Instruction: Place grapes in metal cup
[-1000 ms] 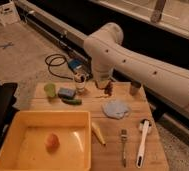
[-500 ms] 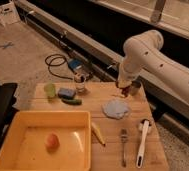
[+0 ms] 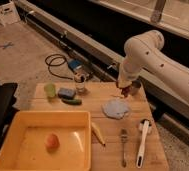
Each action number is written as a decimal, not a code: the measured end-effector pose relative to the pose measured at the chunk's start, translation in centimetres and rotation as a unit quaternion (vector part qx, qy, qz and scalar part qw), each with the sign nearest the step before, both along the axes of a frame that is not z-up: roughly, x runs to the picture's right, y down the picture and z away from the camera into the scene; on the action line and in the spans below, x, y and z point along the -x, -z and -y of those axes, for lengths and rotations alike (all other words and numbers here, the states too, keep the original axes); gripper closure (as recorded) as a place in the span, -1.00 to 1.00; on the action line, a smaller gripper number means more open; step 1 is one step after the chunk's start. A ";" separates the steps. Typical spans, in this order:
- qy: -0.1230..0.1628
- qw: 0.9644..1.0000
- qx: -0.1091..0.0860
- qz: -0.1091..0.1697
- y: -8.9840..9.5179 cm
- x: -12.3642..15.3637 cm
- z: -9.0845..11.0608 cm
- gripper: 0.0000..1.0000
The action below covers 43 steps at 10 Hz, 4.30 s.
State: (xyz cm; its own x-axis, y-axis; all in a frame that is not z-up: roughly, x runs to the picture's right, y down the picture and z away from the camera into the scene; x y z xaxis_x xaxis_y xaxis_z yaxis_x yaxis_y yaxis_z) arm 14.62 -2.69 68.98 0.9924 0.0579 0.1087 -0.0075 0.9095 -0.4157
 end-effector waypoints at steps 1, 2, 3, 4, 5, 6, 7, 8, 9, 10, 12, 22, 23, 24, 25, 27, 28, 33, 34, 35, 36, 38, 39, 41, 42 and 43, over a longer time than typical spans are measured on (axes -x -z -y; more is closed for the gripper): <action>0.000 1.000 0.000 0.001 0.0 0.1 0.0 1.00; -0.004 1.000 -0.002 -0.003 -0.1 -0.1 0.1 1.00; -0.014 1.000 -0.006 -0.008 -0.2 -0.4 0.5 1.00; -0.034 0.999 -0.013 -0.018 -0.7 -1.6 1.3 1.00; -0.053 0.998 -0.020 -0.025 -1.2 -3.2 2.2 1.00; -0.074 0.996 -0.026 -0.033 -1.7 -5.5 3.1 1.00; -0.091 0.995 -0.031 -0.038 -2.2 -7.4 3.8 1.00; -0.118 0.991 -0.037 -0.045 -2.8 -10.6 4.9 1.00; -0.143 0.988 -0.041 -0.050 -3.6 -13.0 5.8 1.00; -0.162 0.984 -0.043 -0.052 -4.3 -14.4 6.6 1.00; -0.193 0.979 -0.046 -0.055 -6.2 -16.5 8.2 1.00; -0.129 0.991 -0.040 0.004 -8.6 -8.2 5.9 1.00; -0.127 0.991 -0.040 0.006 -8.5 -8.0 5.9 1.00; -0.127 0.991 -0.040 0.007 -8.6 -7.9 5.9 1.00; -0.127 0.991 -0.040 0.007 -8.6 -7.8 5.9 1.00; -0.135 0.990 -0.043 0.005 -8.7 -8.0 6.1 1.00; -0.152 0.988 -0.041 0.003 -9.1 -8.7 6.1 1.00; -0.203 0.979 -0.033 0.006 -10.7 -10.9 5.7 1.00; -0.213 0.976 -0.033 0.009 -11.1 -11.3 5.5 1.00; -0.222 0.974 -0.033 0.014 -11.5 -11.6 5.4 1.00; -0.227 0.973 -0.037 0.017 -11.8 -11.9 5.4 1.00; -0.234 0.971 -0.043 0.022 -12.3 -12.4 5.3 1.00; -0.236 0.970 -0.047 0.024 -12.6 -12.5 5.5 1.00; -0.242 0.969 -0.050 0.029 -14.0 -13.0 5.5 1.00; -0.245 0.968 -0.052 0.031 -14.6 -13.2 5.8 1.00; -0.248 0.967 -0.054 0.033 -15.2 -13.4 6.0 1.00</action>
State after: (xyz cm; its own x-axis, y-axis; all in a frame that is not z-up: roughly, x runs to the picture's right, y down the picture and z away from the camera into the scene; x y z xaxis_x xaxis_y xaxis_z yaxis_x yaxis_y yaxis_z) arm 28.02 -8.67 84.19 0.8358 0.5100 0.2032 -0.4308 0.8387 -0.3332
